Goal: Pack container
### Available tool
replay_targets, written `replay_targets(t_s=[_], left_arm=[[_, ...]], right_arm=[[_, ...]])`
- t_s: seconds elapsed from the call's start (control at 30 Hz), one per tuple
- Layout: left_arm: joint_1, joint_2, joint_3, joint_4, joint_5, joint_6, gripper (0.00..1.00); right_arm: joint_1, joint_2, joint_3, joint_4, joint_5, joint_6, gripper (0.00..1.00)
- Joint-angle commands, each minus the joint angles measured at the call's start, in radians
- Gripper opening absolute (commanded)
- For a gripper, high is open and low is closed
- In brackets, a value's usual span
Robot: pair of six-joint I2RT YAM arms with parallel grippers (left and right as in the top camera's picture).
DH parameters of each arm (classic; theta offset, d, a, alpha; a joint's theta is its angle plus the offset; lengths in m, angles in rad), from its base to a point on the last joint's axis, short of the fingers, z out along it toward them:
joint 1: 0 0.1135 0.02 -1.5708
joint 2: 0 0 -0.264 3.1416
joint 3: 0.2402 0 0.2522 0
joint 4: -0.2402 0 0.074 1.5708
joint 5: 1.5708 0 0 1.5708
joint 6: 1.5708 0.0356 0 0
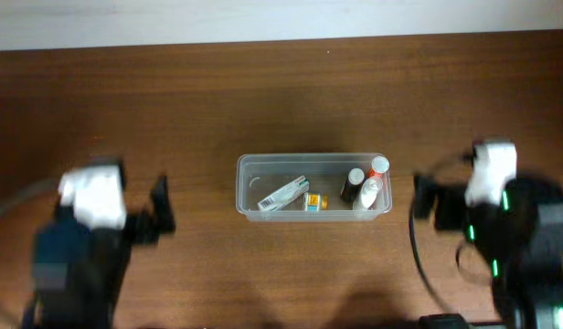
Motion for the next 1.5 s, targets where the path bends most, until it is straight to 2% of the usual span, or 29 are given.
replay_targets(t_s=[0.0,0.23,0.53,0.73,0.9,1.07,1.2,1.3,1.37,1.47], left_arm=[[-0.003,-0.17,-0.074,-0.03,0.01,-0.01,0.99],[-0.003,-0.363,-0.074,-0.173,0.01,-0.009,0.99],[-0.003,-0.378,-0.074,-0.434,0.01,-0.009,0.99],[-0.003,-0.378,-0.074,-0.432,0.01,-0.01,0.99],[-0.003,-0.378,-0.074,-0.432,0.01,-0.01,0.99],[-0.003,-0.378,-0.074,-0.432,0.01,-0.01,0.99],[-0.003,-0.378,-0.074,-0.432,0.01,-0.01,1.0],[-0.003,-0.378,-0.074,-0.432,0.01,-0.009,0.99],[-0.003,-0.378,-0.074,-0.432,0.01,-0.01,0.99],[-0.003,-0.378,-0.074,-0.432,0.01,-0.01,0.99]], right_arm=[[0.01,-0.137,-0.108,0.005,0.032,0.013,0.98],[0.01,-0.264,-0.126,-0.069,0.032,0.013,0.98],[0.01,-0.262,-0.126,-0.083,0.032,0.013,0.98],[0.01,-0.27,-0.127,-0.086,0.051,-0.004,0.98],[0.008,-0.359,-0.195,-0.06,0.065,-0.024,0.98],[0.003,-0.548,-0.405,0.085,0.061,-0.052,0.98],[0.003,-0.71,-0.608,0.278,0.062,-0.055,0.98],[0.003,-0.696,-0.726,0.475,0.062,-0.055,0.98],[0.003,-0.696,-0.855,0.7,0.064,-0.054,0.98],[0.003,-0.696,-0.951,0.8,0.064,-0.054,0.98]])
